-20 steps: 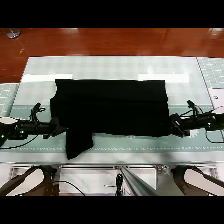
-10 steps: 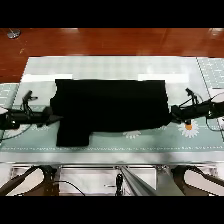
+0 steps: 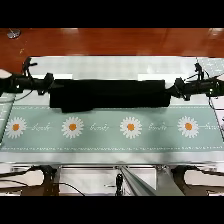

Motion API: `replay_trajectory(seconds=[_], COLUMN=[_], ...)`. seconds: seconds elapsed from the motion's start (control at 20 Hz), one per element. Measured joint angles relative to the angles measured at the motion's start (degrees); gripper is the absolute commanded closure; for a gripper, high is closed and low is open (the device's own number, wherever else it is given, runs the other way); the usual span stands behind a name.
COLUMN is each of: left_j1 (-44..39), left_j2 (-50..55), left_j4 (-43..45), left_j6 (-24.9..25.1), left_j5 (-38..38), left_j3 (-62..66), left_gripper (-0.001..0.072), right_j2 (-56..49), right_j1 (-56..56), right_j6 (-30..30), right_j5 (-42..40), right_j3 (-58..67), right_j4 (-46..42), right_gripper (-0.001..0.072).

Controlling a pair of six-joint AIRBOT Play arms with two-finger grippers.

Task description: Fold the shirts.

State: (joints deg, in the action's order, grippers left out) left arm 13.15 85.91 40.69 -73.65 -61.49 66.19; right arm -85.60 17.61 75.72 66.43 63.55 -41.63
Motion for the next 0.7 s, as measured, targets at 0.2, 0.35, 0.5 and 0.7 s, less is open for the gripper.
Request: replay_trajectory(seconds=[0.2,0.35,0.5,0.7], left_j1=[-0.94,-1.20,-1.31,1.51], left_j2=[9.60,14.53,18.21,19.76], left_j4=[0.00,-0.02,0.04,1.25], left_j6=[-3.58,-5.55,-6.32,-6.45], left_j5=[-0.44,-0.79,-2.67,-9.44], left_j3=[12.37,17.33,19.28,22.45], left_gripper=[0.0686,0.0686,0.0000,0.0007], right_j2=[-5.97,-10.27,-13.60,-15.47], right_j1=[-0.07,-0.20,-1.01,0.55], right_j6=[0.15,0.13,0.09,-0.02], right_j5=[-0.70,-1.27,-2.16,-0.83], right_j3=[6.29,10.01,12.00,14.14], right_j4=[2.34,4.74,6.43,7.41], right_gripper=[0.0677,0.0676,0.0261,0.0089])
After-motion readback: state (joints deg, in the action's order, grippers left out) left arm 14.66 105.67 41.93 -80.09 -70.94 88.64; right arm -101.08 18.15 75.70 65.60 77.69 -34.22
